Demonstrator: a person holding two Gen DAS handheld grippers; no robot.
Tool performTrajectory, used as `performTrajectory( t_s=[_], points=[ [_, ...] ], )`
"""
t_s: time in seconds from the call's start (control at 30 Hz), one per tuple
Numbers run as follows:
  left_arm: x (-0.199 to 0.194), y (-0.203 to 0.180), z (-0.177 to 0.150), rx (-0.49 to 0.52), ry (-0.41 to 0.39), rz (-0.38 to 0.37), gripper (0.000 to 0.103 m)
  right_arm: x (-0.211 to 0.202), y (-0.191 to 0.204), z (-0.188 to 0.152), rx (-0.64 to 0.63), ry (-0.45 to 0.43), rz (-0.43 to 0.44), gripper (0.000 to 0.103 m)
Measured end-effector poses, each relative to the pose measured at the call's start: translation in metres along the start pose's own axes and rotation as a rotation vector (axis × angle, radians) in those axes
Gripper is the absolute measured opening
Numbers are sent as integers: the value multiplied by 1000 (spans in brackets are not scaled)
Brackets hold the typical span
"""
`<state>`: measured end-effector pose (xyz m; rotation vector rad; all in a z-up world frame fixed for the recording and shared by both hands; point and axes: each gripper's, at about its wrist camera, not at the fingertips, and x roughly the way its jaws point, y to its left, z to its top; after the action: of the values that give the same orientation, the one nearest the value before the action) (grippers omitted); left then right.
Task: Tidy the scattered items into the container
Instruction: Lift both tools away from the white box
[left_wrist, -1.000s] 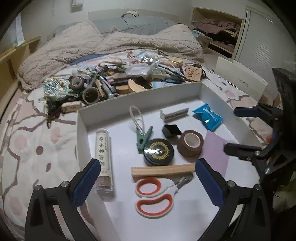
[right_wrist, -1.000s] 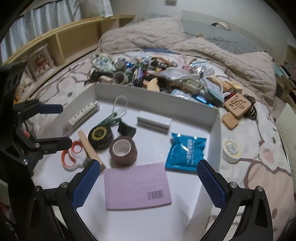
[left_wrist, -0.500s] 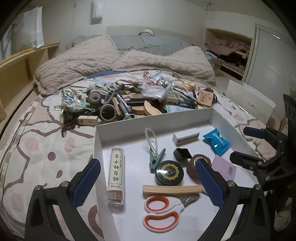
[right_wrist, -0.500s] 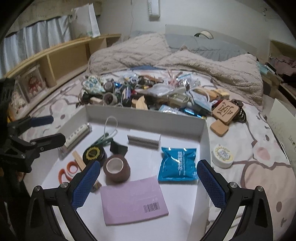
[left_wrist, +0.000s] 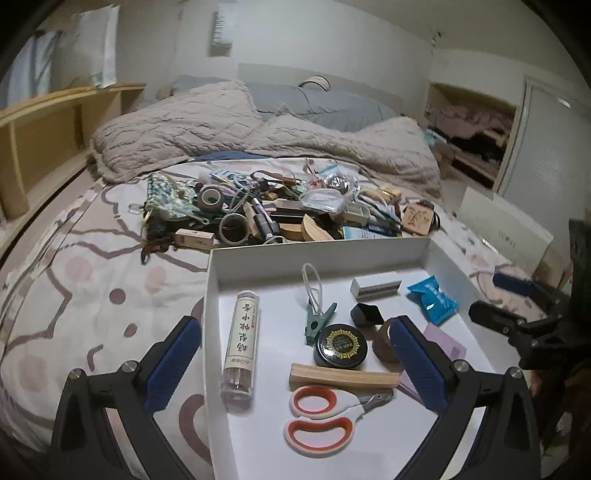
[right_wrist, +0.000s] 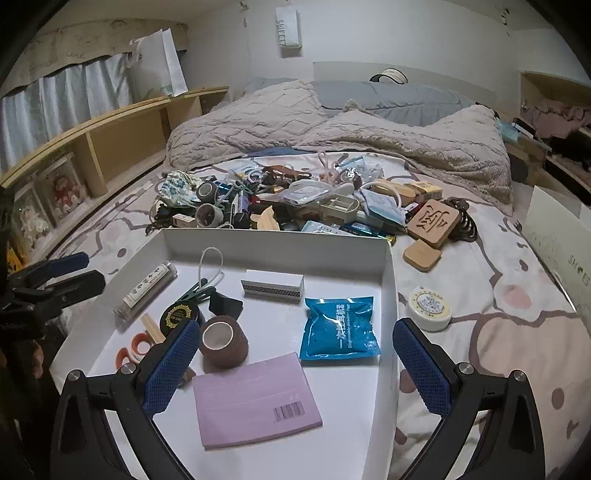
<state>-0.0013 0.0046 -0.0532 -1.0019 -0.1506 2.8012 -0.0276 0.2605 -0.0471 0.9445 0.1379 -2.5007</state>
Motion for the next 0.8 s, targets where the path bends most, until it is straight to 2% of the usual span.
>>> performTrajectory(
  t_s=[0.5,0.8],
  points=[
    [-2,16,0,-49,-17,24,103,-3,3,4,-7,-10,-2,103],
    [-7,43,1,-95,-25,102,103,-9,-36,14,77,-17,-54,103]
  ],
)
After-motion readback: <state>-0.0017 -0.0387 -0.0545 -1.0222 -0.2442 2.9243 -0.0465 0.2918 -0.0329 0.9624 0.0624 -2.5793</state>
